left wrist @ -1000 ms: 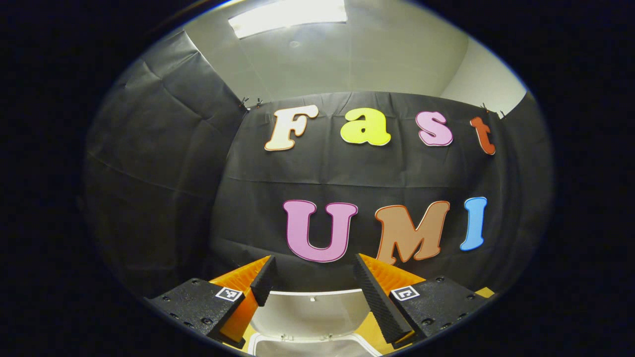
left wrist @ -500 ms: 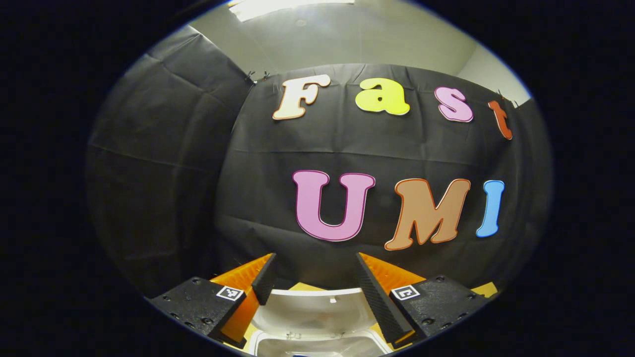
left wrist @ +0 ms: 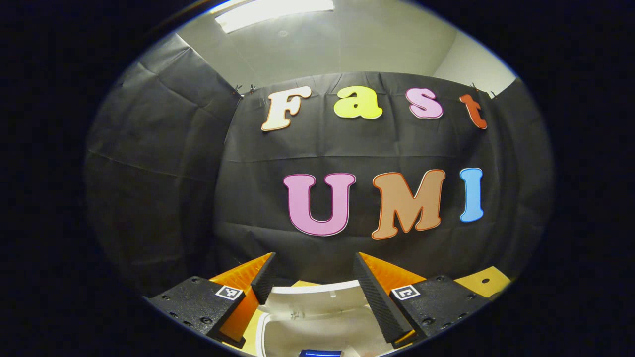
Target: Press the lid of the desktop garbage bin to open it, pick up the crumpled paper on the desktop and throw it into the bin, then pick up the pop can on the desktop and drop it into the bin, and finally close the garbage bin lid.
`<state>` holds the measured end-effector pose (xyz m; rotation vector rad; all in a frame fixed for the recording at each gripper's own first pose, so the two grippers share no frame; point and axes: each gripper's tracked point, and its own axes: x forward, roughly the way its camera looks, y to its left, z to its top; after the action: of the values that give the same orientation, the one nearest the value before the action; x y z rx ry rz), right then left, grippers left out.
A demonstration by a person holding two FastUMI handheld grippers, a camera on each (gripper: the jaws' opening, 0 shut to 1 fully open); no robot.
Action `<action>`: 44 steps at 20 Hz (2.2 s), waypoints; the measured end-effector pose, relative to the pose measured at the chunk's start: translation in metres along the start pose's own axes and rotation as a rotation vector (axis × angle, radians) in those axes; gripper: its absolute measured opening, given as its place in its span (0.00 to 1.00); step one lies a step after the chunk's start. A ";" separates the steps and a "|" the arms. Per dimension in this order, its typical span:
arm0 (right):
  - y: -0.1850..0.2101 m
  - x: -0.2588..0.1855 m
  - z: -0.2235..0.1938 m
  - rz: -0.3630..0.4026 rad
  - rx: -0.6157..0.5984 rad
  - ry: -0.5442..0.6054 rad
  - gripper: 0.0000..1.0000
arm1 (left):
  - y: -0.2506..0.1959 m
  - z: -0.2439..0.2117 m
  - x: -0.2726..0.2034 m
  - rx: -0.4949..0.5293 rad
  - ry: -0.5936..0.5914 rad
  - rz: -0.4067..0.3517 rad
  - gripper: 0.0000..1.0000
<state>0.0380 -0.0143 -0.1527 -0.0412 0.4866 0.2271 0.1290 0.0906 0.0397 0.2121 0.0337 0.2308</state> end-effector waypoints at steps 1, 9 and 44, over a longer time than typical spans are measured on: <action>0.004 0.000 0.002 0.007 -0.005 -0.004 0.96 | -0.002 -0.005 -0.010 0.008 -0.003 0.001 0.92; 0.019 -0.007 -0.001 0.040 -0.036 0.007 0.96 | -0.018 -0.058 -0.068 -0.059 0.021 0.031 0.93; 0.032 -0.020 -0.020 0.081 -0.029 0.049 0.96 | -0.026 -0.126 -0.096 -0.035 0.039 0.038 0.91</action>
<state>0.0042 0.0107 -0.1605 -0.0561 0.5343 0.3127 0.0346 0.0696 -0.0883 0.1736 0.0646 0.2734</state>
